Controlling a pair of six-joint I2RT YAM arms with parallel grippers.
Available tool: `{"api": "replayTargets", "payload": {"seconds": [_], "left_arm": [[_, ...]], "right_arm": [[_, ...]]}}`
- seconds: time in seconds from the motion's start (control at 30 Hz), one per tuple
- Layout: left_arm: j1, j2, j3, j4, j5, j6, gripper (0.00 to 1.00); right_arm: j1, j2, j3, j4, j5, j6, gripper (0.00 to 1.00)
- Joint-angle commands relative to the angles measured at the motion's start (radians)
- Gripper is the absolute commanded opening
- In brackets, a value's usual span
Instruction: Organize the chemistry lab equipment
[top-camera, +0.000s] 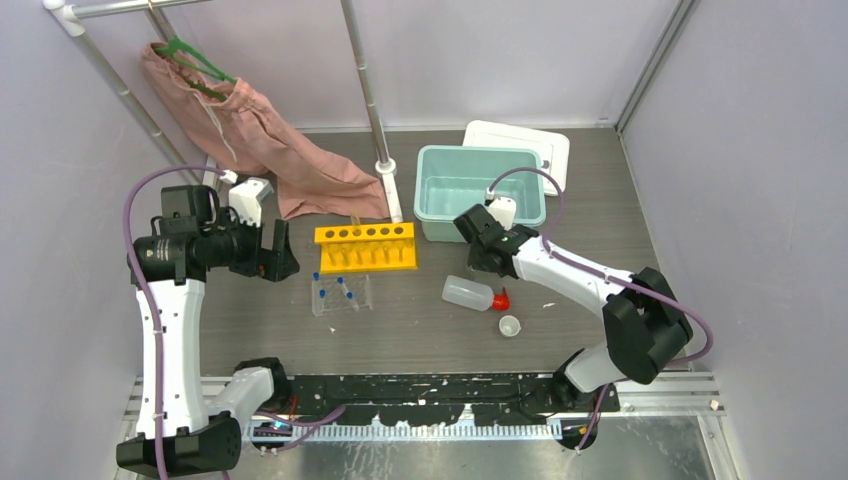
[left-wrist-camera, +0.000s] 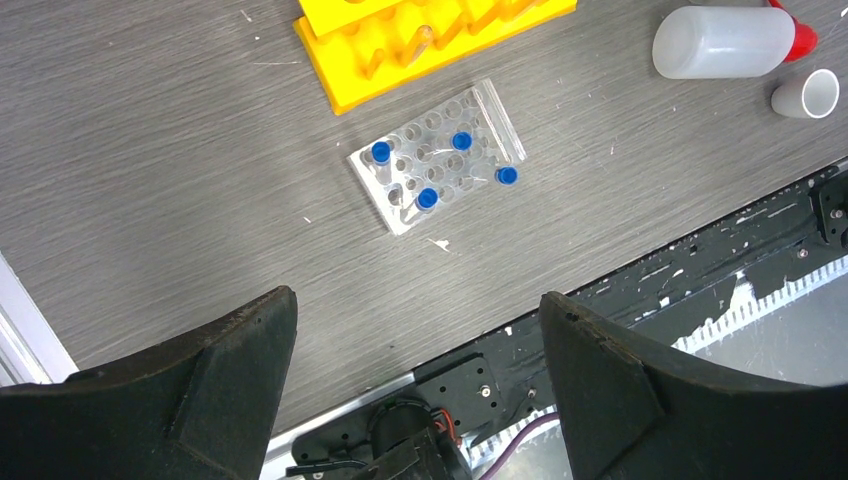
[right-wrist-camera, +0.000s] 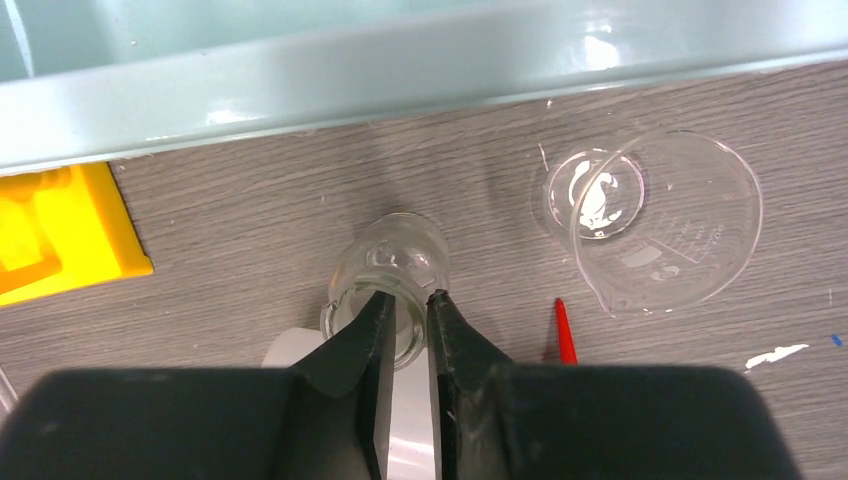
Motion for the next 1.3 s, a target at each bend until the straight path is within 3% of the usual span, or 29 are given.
{"api": "replayTargets", "payload": {"seconds": [0.0,0.27,0.43,0.57,0.83,1.0,1.27], "left_arm": [[-0.001,-0.008,0.044,0.0,0.002,-0.005,0.91],[-0.002,-0.002,0.063,-0.002,0.003,-0.01,0.91],[-0.002,0.004,0.071,0.0,0.008,-0.013,0.91],[-0.002,0.005,0.082,-0.004,0.012,-0.016,0.9],[-0.001,0.004,0.112,-0.029,0.01,-0.01,0.9],[-0.001,-0.002,0.113,-0.04,0.002,-0.003,0.9],[-0.001,-0.005,0.106,-0.047,-0.011,0.007,0.9]], "right_arm": [[-0.005,-0.042,-0.002,0.029,-0.022,-0.003,0.01],[-0.004,-0.204,0.11,-0.093,-0.079,-0.032,0.01],[-0.004,-0.281,0.269,-0.17,-0.164,-0.04,0.01],[-0.004,-0.263,0.443,-0.225,-0.143,-0.064,0.01],[-0.081,-0.043,0.71,-0.242,-0.097,-0.12,0.01],[-0.188,0.126,0.782,-0.19,-0.18,-0.079,0.01],[-0.214,0.407,0.918,-0.145,-0.244,-0.054,0.01]]}}
